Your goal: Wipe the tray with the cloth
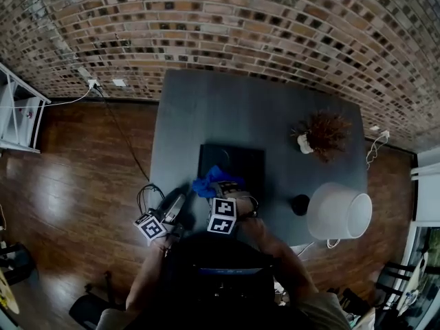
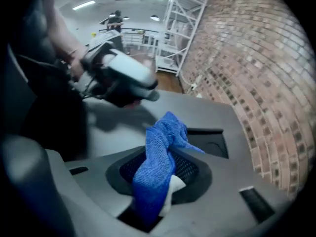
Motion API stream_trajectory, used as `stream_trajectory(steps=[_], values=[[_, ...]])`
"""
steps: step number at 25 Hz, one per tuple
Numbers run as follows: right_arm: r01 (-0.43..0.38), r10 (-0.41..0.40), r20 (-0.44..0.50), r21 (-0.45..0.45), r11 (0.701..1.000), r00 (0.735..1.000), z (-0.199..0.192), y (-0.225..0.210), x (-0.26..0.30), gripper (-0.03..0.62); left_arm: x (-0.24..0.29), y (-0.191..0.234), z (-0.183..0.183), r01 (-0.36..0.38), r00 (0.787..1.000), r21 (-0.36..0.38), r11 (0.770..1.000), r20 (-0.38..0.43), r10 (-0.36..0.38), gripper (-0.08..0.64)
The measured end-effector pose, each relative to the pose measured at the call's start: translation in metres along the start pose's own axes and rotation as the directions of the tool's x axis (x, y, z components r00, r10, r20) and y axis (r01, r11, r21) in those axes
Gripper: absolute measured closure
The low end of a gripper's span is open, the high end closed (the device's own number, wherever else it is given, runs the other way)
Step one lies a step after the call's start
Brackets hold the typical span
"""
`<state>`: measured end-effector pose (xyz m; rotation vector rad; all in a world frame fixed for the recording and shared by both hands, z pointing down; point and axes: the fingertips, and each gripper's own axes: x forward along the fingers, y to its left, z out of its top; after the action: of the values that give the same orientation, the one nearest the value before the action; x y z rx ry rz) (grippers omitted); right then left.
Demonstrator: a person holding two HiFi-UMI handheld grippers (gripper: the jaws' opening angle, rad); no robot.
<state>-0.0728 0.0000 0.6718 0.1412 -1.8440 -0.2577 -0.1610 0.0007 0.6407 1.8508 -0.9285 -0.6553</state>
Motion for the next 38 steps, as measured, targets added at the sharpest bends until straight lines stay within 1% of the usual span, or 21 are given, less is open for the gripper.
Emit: stream_trajectory(steps=[2, 4, 6, 8, 10, 12, 15, 16, 17, 19, 21, 23, 24, 26, 29, 30, 31, 33, 34, 35, 38], values=[[-0.034, 0.035, -0.031, 0.023, 0.999, 0.999, -0.012, 0.003, -0.005, 0.462, 0.001, -0.001, 0.002, 0.007, 1.0, 0.005, 1.0, -0.002, -0.007, 0.359], [0.046, -0.053, 0.037, 0.161, 0.986, 0.998, -0.007, -0.03, -0.012, 0.462, 0.008, -0.01, 0.005, 0.037, 0.999, 0.027, 0.999, -0.01, -0.037, 0.362], [0.107, -0.152, 0.129, 0.304, 0.947, 0.98, 0.009, -0.063, -0.015, 0.46, 0.022, -0.022, 0.008, 0.078, 0.997, 0.063, 0.995, -0.027, -0.076, 0.364], [0.113, -0.17, 0.144, 0.339, 0.934, 0.975, 0.009, -0.068, -0.002, 0.46, 0.043, -0.037, 0.01, 0.123, 0.992, 0.092, 0.988, -0.049, -0.119, 0.364], [0.096, -0.154, 0.136, 0.358, 0.929, 0.979, -0.01, -0.058, 0.005, 0.46, 0.065, -0.051, 0.008, 0.163, 0.985, 0.123, 0.979, -0.084, -0.153, 0.364], [0.095, -0.154, 0.097, 0.448, 0.889, 0.983, -0.048, -0.056, -0.005, 0.462, 0.086, -0.063, 0.004, 0.196, 0.975, 0.165, 0.967, -0.134, -0.175, 0.364], [0.188, -0.189, -0.061, 0.594, 0.782, 0.98, -0.124, -0.066, -0.026, 0.462, 0.109, -0.067, -0.007, 0.227, 0.96, 0.202, 0.953, -0.211, -0.184, 0.364], [0.22, -0.196, -0.107, 0.611, 0.761, 0.975, -0.14, -0.072, -0.031, 0.462, 0.112, -0.065, -0.012, 0.228, 0.956, 0.209, 0.951, -0.234, -0.178, 0.365], [0.231, -0.203, -0.116, 0.615, 0.754, 0.972, -0.142, -0.079, -0.033, 0.462, 0.114, -0.061, -0.017, 0.223, 0.953, 0.215, 0.951, -0.251, -0.167, 0.364], [0.191, -0.222, -0.02, 0.595, 0.781, 0.975, -0.109, -0.097, -0.028, 0.463, 0.116, -0.052, -0.024, 0.194, 0.954, 0.218, 0.956, -0.267, -0.133, 0.364], [0.132, -0.225, 0.116, 0.526, 0.84, 0.967, -0.055, -0.117, -0.011, 0.463, 0.117, -0.041, -0.027, 0.149, 0.96, 0.226, 0.963, -0.268, -0.086, 0.364], [0.075, -0.178, 0.193, 0.447, 0.891, 0.965, -0.017, -0.126, 0.015, 0.466, 0.116, -0.031, -0.026, 0.101, 0.967, 0.238, 0.966, -0.25, -0.039, 0.43], [0.043, -0.144, 0.207, 0.43, 0.902, 0.968, -0.012, -0.127, 0.024, 0.465, 0.114, -0.026, -0.025, 0.079, 0.971, 0.235, 0.969, -0.239, -0.021, 0.468], [0.005, -0.1, 0.189, 0.448, 0.894, 0.977, -0.028, -0.129, 0.027, 0.463, 0.112, -0.019, -0.025, 0.063, 0.973, 0.212, 0.975, -0.228, -0.014, 0.477], [0.106, -0.147, 0.039, 0.517, 0.849, 0.988, -0.078, -0.147, 0.009, 0.463, 0.112, -0.019, -0.023, 0.079, 0.973, 0.196, 0.977, -0.227, -0.033, 0.477], [0.142, -0.167, 0.001, 0.516, 0.845, 0.986, -0.083, -0.151, 0.005, 0.463, 0.111, -0.019, -0.022, 0.081, 0.975, 0.191, 0.978, -0.22, -0.037, 0.477], [0.154, -0.173, -0.006, 0.489, 0.858, 0.985, -0.077, -0.15, 0.004, 0.463, 0.11, -0.018, -0.021, 0.079, 0.977, 0.182, 0.98, -0.208, -0.041, 0.477], [0.094, -0.124, 0.047, 0.412, 0.906, 0.991, -0.045, -0.134, 0.016, 0.463, 0.107, -0.016, -0.017, 0.078, 0.983, 0.163, 0.984, -0.18, -0.048, 0.477], [0.06, -0.093, 0.065, 0.398, 0.916, 0.994, -0.033, -0.129, 0.023, 0.463, 0.106, -0.016, -0.016, 0.082, 0.983, 0.156, 0.984, -0.173, -0.054, 0.477], [0.047, -0.084, 0.072, 0.413, 0.91, 0.994, -0.025, -0.133, 0.026, 0.463, 0.106, -0.017, -0.015, 0.088, 0.983, 0.153, 0.984, -0.173, -0.061, 0.477], [0.016, -0.123, 0.162, 0.54, 0.842, 0.979, 0.0, -0.17, 0.028, 0.465, 0.106, -0.017, -0.016, 0.09, 0.981, 0.164, 0.982, -0.182, -0.059, 0.477]])
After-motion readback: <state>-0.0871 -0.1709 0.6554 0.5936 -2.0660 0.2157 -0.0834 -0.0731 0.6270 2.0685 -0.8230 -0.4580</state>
